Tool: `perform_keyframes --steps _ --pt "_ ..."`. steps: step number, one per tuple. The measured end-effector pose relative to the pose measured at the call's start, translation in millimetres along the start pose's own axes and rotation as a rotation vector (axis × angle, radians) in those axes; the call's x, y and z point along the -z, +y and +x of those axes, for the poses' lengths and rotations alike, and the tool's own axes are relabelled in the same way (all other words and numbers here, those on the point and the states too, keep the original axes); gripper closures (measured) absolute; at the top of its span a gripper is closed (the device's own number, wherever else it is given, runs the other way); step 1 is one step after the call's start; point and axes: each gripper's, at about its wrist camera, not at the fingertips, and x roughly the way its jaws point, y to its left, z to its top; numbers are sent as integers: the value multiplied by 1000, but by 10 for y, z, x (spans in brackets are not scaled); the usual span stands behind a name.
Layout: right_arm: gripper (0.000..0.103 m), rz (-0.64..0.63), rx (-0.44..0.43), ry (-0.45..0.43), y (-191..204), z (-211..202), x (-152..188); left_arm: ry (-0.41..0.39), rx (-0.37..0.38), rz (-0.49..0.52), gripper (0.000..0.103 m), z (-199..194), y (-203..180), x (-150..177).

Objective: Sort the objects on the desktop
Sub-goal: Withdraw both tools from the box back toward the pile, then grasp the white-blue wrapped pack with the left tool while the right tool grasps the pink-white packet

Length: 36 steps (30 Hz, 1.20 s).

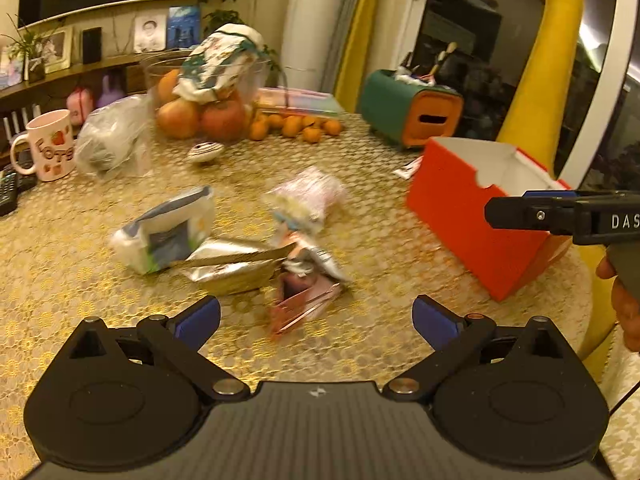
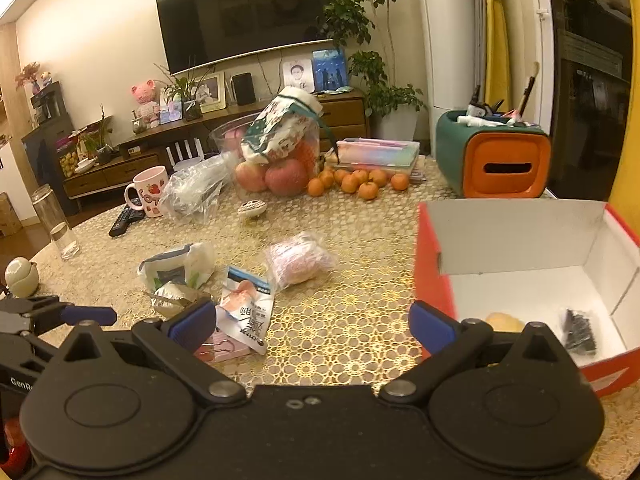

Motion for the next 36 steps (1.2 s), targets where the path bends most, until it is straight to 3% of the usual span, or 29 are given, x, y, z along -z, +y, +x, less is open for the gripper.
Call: perform_keyframes --steps 11,23,36 --pt "3 -20 13 79 169 523 42 -9 -56 -9 0 209 252 -33" --pt "4 -20 15 92 117 1037 -231 -77 -146 -15 0 440 673 -534" --pt "4 -74 3 131 171 1780 -384 6 -173 2 1 1039 997 -608"
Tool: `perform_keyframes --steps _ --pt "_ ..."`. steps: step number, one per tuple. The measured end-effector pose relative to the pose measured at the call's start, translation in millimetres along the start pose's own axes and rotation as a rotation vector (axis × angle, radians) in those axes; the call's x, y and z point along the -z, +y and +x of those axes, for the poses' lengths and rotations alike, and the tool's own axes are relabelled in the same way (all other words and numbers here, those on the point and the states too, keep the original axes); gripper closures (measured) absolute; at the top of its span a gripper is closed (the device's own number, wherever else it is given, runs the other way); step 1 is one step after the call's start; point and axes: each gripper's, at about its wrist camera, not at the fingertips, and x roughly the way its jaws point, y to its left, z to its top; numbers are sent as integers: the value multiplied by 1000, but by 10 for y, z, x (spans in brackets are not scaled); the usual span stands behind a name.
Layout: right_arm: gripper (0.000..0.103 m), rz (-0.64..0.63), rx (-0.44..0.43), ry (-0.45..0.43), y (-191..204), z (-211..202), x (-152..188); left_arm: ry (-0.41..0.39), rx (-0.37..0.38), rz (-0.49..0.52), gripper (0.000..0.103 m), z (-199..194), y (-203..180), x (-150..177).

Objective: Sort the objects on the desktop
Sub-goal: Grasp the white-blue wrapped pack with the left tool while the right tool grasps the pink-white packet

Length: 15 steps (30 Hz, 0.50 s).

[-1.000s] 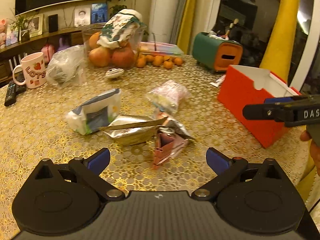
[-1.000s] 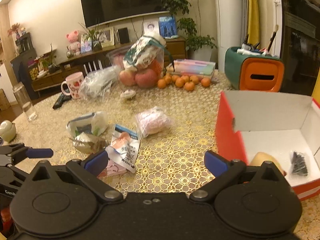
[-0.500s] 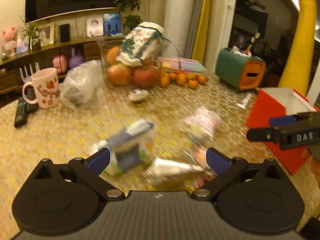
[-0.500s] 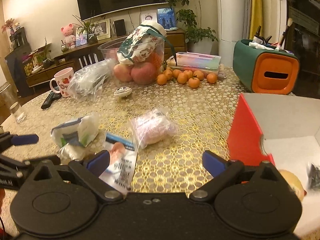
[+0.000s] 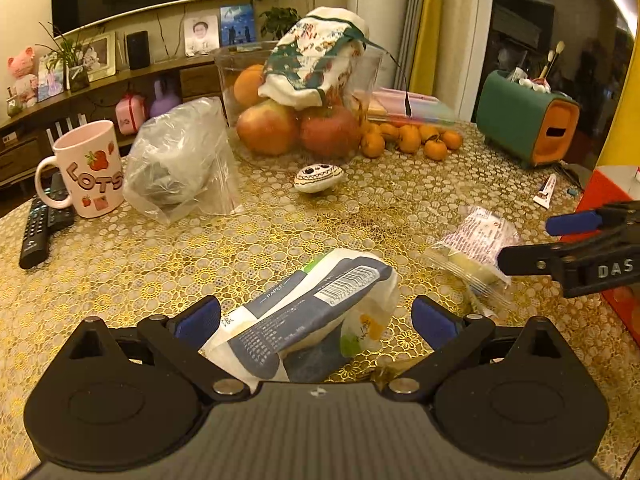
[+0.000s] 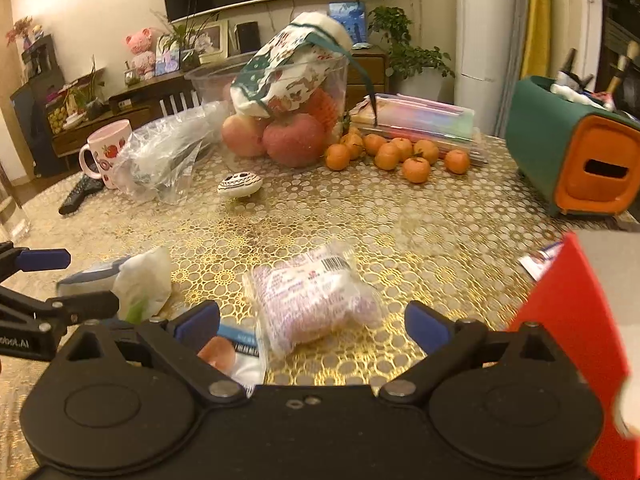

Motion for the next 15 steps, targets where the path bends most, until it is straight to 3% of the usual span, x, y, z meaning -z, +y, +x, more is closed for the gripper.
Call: perform_keyframes --steps 6,15 --pt "4 -21 3 21 34 244 -47 21 -1 -1 2 170 53 12" --pt "4 -12 9 38 20 421 -53 47 -2 -4 15 297 69 52"
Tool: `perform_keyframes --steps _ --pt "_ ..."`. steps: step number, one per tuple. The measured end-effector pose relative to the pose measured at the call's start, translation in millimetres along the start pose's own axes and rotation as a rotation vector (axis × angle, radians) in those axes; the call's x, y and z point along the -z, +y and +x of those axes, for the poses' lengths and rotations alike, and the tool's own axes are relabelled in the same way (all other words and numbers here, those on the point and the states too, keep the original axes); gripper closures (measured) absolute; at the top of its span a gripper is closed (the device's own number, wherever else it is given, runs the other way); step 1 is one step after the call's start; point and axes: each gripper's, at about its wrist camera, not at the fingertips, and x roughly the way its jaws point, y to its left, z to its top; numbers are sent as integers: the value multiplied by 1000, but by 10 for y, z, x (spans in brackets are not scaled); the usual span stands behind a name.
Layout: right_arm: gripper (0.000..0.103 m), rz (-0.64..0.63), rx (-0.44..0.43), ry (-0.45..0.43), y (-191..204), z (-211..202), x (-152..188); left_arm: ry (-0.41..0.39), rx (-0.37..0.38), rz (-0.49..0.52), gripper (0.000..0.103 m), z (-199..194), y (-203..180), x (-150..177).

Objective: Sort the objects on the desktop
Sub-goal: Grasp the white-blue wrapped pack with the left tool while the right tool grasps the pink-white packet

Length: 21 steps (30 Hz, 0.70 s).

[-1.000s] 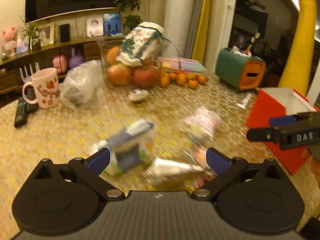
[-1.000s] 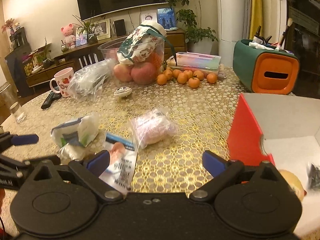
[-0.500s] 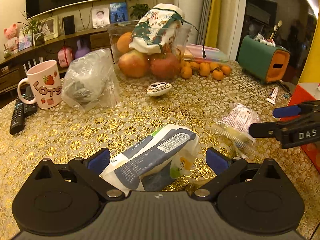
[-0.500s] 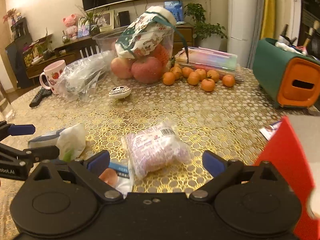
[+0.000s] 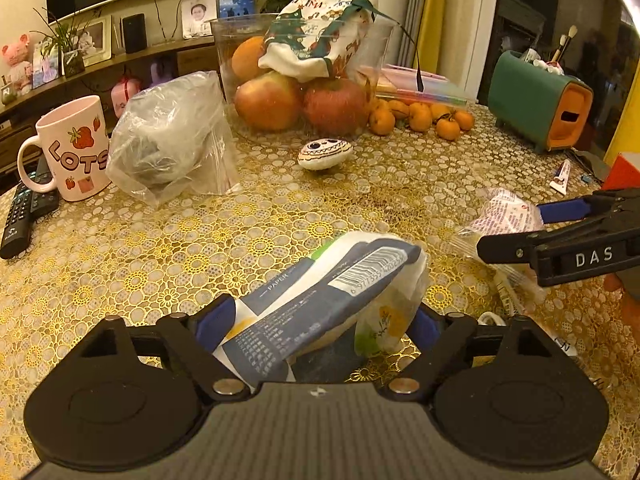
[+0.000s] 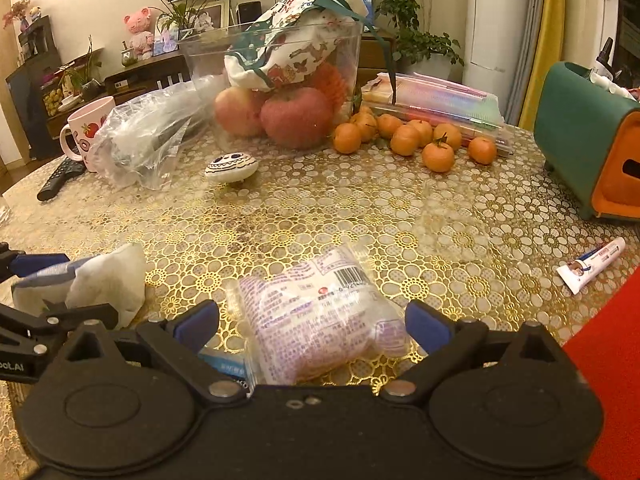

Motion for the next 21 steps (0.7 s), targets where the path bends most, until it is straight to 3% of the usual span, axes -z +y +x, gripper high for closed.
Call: perform_keyframes --steps 10,17,21 --pt "7 -11 12 15 -41 72 2 -7 -35 24 43 34 -13 -10" --pt "17 -12 28 14 -40 16 1 -21 -42 59 66 -1 -90 -46" --pt "23 -4 39 17 -45 -37 -7 -20 -37 56 71 -44 -91 -79"
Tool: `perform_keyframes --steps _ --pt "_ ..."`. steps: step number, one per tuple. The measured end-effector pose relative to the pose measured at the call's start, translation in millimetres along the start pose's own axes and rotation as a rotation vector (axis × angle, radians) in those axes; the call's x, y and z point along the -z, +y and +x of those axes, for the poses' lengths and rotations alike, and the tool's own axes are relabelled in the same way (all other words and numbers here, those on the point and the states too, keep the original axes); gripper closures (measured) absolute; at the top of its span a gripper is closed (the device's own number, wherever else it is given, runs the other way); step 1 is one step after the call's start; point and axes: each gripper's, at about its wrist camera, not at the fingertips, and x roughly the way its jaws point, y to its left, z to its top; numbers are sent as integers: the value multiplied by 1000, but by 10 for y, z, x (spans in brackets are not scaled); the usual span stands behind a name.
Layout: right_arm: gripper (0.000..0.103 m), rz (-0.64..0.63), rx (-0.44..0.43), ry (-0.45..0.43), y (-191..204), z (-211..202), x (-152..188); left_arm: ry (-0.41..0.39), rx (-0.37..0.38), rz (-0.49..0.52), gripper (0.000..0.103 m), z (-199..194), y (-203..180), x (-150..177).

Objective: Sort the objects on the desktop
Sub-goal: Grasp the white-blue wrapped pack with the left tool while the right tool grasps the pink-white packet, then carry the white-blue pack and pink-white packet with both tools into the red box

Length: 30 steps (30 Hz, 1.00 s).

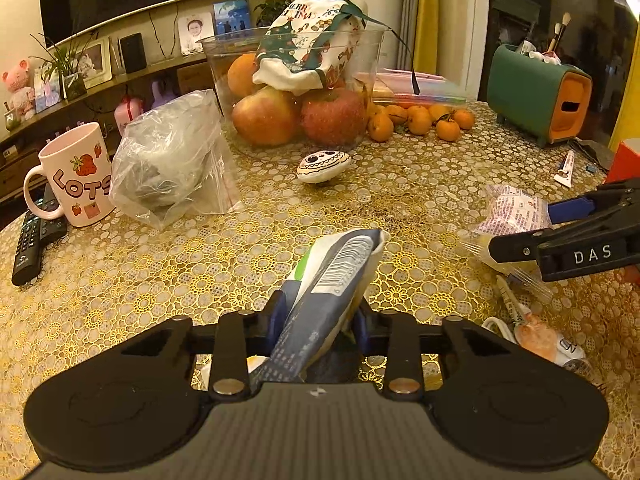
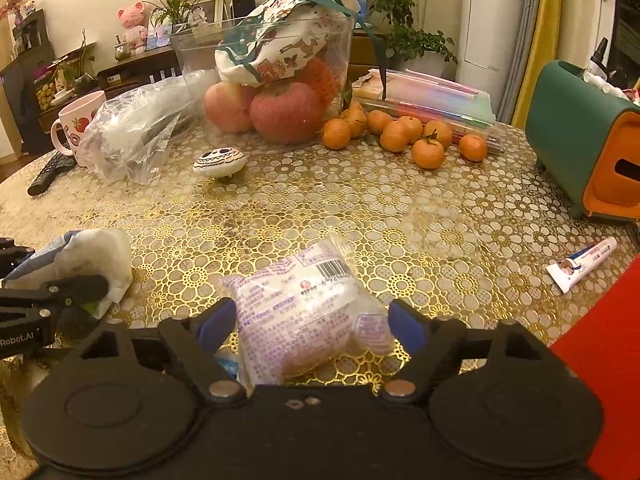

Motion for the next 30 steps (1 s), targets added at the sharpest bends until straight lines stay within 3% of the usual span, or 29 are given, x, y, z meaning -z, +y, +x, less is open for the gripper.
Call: perform_keyframes --steps 10,22,30 --pt "28 44 1 -7 -111 -335 8 -7 11 -36 78 -221 12 -131" --pt "33 86 -44 -66 -213 -1084 13 -43 30 -35 79 -708 -132 -343" --pt "35 98 -70 -94 -326 -1585 28 -50 87 -41 79 -1058 -343 -480"
